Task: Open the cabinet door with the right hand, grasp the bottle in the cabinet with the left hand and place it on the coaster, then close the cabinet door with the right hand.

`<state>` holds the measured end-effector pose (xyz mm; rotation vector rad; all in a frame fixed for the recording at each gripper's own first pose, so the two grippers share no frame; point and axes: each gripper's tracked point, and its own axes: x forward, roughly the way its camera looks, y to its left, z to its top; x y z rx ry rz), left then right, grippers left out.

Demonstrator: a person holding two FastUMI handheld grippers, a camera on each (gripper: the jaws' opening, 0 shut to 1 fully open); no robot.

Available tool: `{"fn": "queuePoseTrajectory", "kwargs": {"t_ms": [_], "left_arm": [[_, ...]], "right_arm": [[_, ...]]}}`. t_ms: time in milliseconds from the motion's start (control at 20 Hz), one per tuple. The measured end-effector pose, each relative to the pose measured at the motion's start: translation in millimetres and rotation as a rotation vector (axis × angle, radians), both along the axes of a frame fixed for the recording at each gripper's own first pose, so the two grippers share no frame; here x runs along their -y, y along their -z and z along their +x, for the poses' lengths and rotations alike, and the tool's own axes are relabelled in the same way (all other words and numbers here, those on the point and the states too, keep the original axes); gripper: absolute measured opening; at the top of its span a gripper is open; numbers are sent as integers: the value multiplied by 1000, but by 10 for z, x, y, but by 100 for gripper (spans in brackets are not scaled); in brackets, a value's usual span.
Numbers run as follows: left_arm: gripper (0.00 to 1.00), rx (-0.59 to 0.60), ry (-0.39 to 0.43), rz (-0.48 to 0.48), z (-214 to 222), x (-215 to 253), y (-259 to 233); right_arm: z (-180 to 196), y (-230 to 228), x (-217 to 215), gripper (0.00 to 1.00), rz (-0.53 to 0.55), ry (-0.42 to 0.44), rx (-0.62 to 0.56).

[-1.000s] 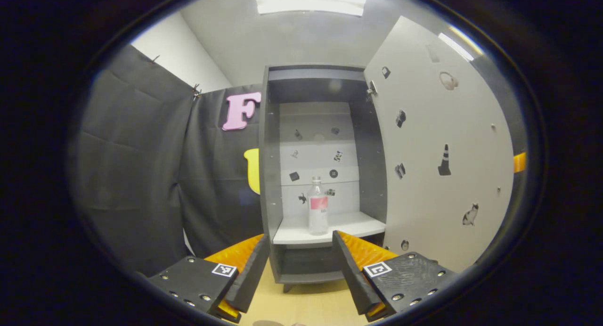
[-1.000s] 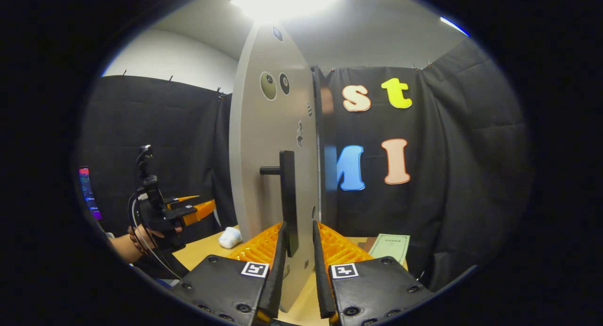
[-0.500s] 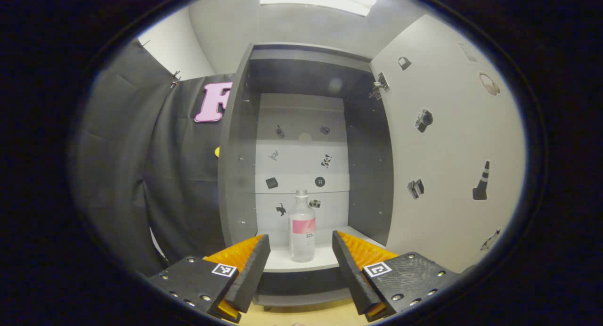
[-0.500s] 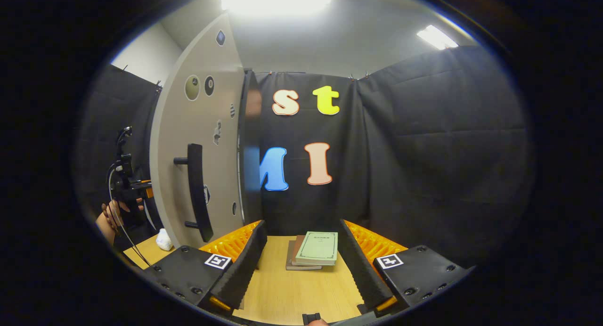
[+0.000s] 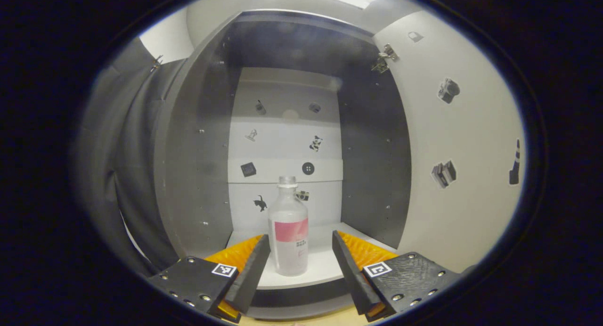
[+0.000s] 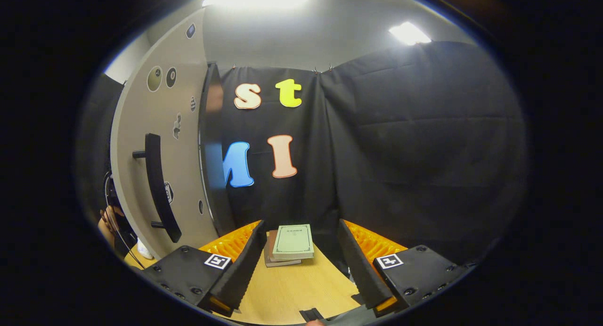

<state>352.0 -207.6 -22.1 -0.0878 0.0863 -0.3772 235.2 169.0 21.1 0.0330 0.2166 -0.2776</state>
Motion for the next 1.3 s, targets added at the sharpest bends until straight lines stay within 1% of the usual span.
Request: {"fn": "queuePoseTrajectory", "kwargs": {"t_ms": [50, 100, 150, 250, 300, 350, 400, 450, 550, 600, 650, 700, 750, 850, 1100, 1300], "left_arm": [[80, -3, 8, 9, 83, 32, 52], [83, -2, 13, 21, 161, 56, 85], [80, -1, 13, 30, 241, 67, 121], [81, -12, 18, 30, 352, 108, 218], [82, -20, 19, 25, 384, 121, 262], [80, -28, 20, 21, 436, 128, 301], [82, -35, 18, 21, 484, 126, 333], [82, -41, 15, 27, 541, 128, 370], [80, -35, -7, 56, 625, 87, 392], [84, -31, -15, 72, 660, 67, 395], [80, -25, -20, 83, 699, 73, 398], [82, -22, -19, 85, 709, 72, 394], [82, -21, -12, 79, 716, 88, 394], [74, -25, -15, 67, 685, 66, 389], [74, -26, -22, 16, 491, -49, 267], [74, -3, -33, -3, 214, -206, 103]], "right_arm": [[-13, 10, 28, 96, -4, 17, -8], [-12, 11, 40, 96, -8, 33, -16], [-33, 16, 33, 96, -10, 47, -21], [-57, 18, 36, 96, -4, 63, -27], [-70, 9, 33, 93, -2, 65, -31], [-78, 16, 49, 96, -5, 67, -36], [-86, 15, 55, 93, -13, 70, -42], [-87, 39, 58, 93, -22, 72, -49], [-90, 43, 65, 93, -39, 69, -59], [-90, 47, 67, 93, -46, 66, -65], [-94, 57, 65, 93, -52, 61, -72], [-92, 64, 63, 93, -56, 56, -79], [-96, 82, 57, 93, -59, 50, -86], [-90, 93, 49, 93, -62, 40, -91], [-64, 68, 27, 93, -45, 13, -82], [-32, 80, 6, 93, -20, -20, -76]]}}
